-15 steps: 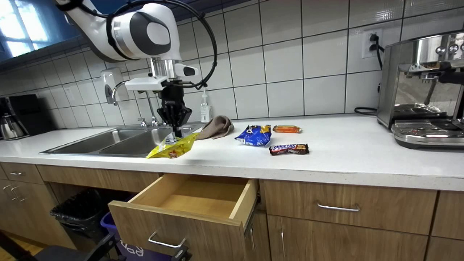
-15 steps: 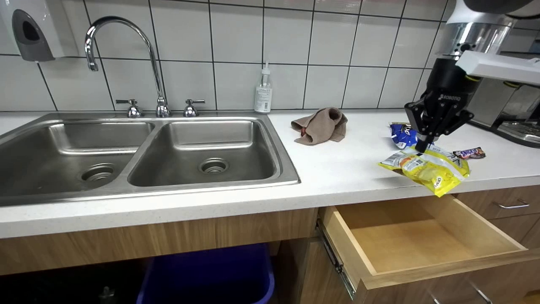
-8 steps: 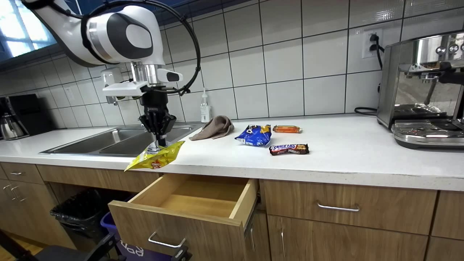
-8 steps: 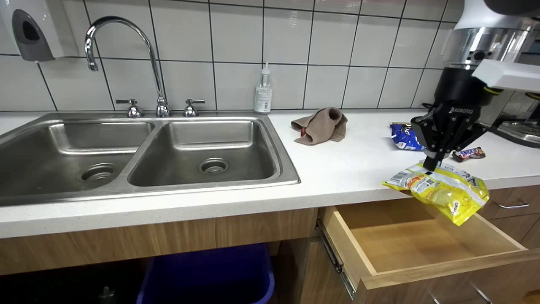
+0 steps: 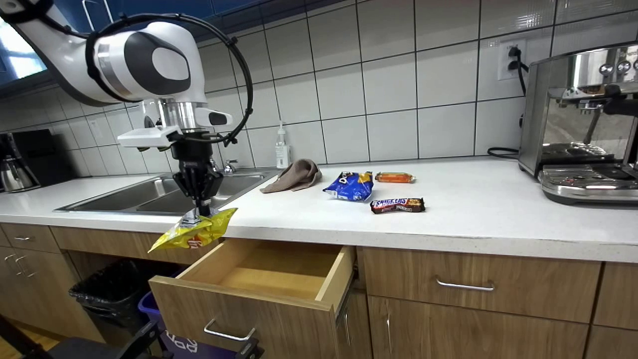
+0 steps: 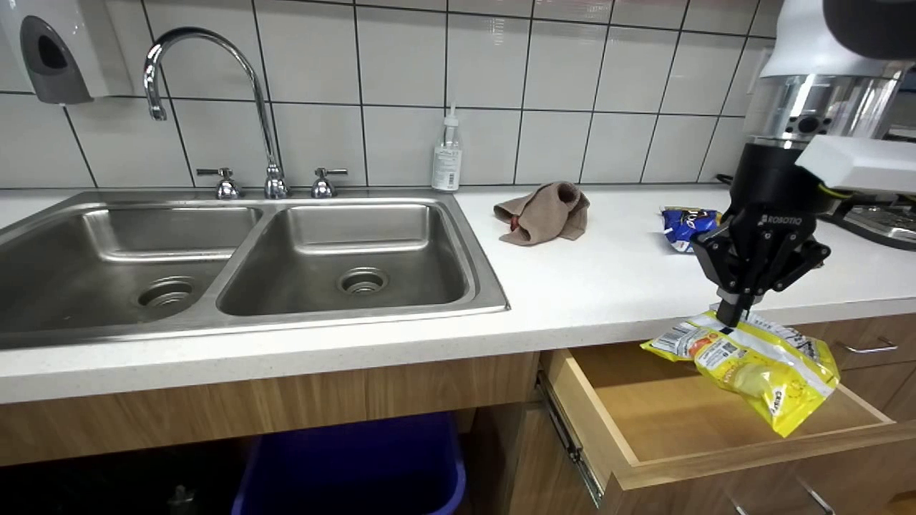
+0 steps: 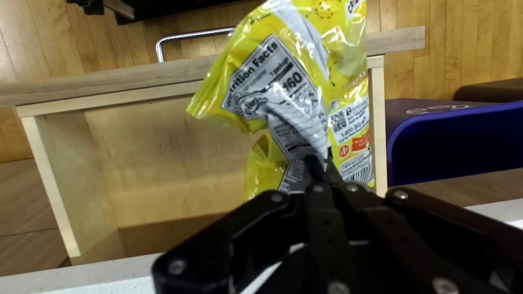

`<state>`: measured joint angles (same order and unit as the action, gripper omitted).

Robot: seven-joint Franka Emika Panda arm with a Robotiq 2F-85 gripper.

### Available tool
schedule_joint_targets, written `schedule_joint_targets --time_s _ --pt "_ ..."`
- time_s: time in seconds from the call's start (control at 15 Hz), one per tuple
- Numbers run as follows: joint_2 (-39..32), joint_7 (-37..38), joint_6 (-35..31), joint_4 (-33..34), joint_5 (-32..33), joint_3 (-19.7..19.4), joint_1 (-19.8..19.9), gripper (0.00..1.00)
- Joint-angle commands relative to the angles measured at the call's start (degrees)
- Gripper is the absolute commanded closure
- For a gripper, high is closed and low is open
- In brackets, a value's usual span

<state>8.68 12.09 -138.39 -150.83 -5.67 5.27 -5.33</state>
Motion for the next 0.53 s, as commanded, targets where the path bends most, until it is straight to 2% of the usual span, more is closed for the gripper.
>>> schedule_joint_targets --time_s 0.0,0.47 --pt "0.47 4.00 -2.34 -1.28 0.26 1.49 -0.27 1.00" --pt "-4.49 9.34 -5.90 0.23 1.31 2.40 -0.29 1.00"
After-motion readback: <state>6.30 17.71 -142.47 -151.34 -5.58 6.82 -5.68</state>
